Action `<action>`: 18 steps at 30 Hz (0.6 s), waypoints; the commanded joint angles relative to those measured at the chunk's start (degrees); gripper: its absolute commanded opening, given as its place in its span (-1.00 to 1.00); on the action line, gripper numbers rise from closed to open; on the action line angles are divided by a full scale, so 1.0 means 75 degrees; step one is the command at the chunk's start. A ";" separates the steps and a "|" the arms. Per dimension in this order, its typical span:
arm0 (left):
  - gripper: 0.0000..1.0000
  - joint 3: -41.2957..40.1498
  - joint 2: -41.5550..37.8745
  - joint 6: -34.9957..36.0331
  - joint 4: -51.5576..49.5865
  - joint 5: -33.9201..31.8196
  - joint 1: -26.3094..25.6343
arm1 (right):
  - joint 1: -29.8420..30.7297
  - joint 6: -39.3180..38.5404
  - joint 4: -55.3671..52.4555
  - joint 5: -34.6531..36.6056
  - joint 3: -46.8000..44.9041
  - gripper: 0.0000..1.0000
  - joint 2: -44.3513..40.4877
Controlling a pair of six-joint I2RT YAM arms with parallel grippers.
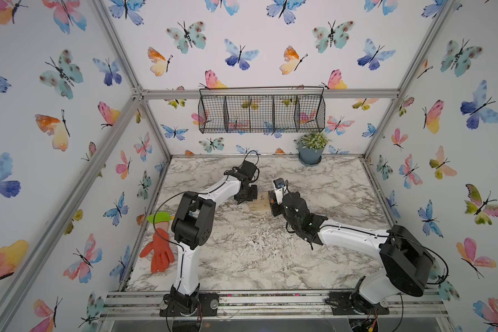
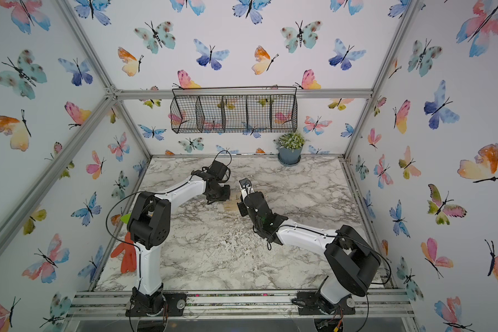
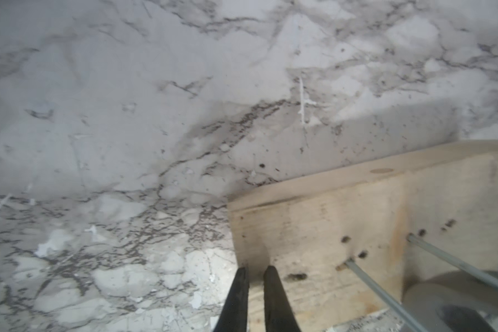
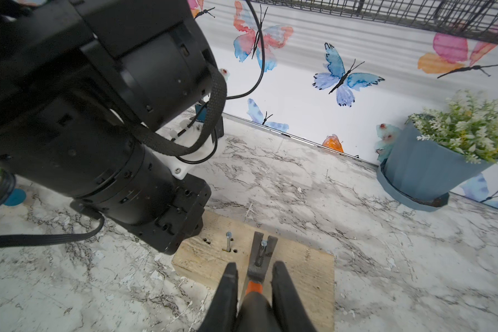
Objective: Use a claw hammer to pull out a nail
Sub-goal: Remove the nail from the mounting plate.
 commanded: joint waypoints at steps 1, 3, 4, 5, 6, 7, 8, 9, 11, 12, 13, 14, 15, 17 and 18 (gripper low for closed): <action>-0.71 0.0080 0.0718 0.0177 -0.1030 -0.0843 0.0154 | 0.0160 0.0112 -0.0641 -0.0463 -0.0024 -0.95 0.0114; -0.66 0.0303 0.0738 0.0180 -0.1096 -0.0783 0.0141 | 0.0158 0.0132 -0.0643 -0.0456 -0.0056 -0.94 0.0114; -0.65 0.0411 0.0737 0.0177 -0.1128 -0.0770 0.0122 | 0.0158 0.0144 -0.0642 -0.0455 -0.0069 -0.94 0.0103; -0.65 0.0512 0.0722 0.0166 -0.1168 -0.0747 0.0096 | 0.0161 0.0147 -0.0625 -0.0444 -0.0097 -0.94 0.0102; -0.65 0.0594 0.0691 0.0154 -0.1196 -0.0722 0.0065 | 0.0164 0.0149 -0.0592 -0.0455 -0.0126 -0.94 0.0094; -0.65 0.0673 0.0647 0.0142 -0.1216 -0.0676 0.0040 | 0.0158 0.0153 -0.0561 -0.0456 -0.0141 -0.94 0.0091; -0.63 0.0747 0.0614 0.0136 -0.1243 -0.0664 -0.0018 | 0.0158 0.0166 -0.0566 -0.0454 -0.0141 -0.94 0.0091; -0.61 0.0817 0.0610 0.0119 -0.1284 -0.0657 -0.0041 | 0.0158 0.0163 -0.0571 -0.0450 -0.0141 -0.94 0.0091; -0.59 0.0987 0.0628 0.0082 -0.1360 -0.0505 -0.0067 | 0.0158 0.0158 -0.0548 -0.0462 -0.0141 -0.94 0.0090; -0.59 0.1043 0.0626 0.0063 -0.1370 -0.0442 -0.0089 | 0.0158 0.0160 -0.0536 -0.0467 -0.0153 -0.94 0.0091; -0.59 0.1127 0.0620 0.0038 -0.1403 -0.0438 -0.0118 | 0.0159 0.0157 -0.0527 -0.0467 -0.0153 -0.94 0.0102; -0.59 0.1218 0.0631 0.0036 -0.1438 -0.0431 -0.0149 | 0.0158 0.0159 -0.0522 -0.0479 -0.0163 -0.94 0.0120; -0.59 0.1276 0.0631 0.0014 -0.1457 -0.0407 -0.0159 | 0.0155 0.0175 -0.0524 -0.0479 -0.0164 -0.94 0.0126; -0.59 0.1373 0.0633 -0.0042 -0.1475 -0.0228 -0.0163 | 0.0161 0.0180 -0.0470 -0.0502 -0.0196 -0.94 0.0103; -0.59 0.1390 0.0631 -0.0068 -0.1461 -0.0182 -0.0177 | 0.0165 0.0187 -0.0448 -0.0503 -0.0211 -0.94 0.0102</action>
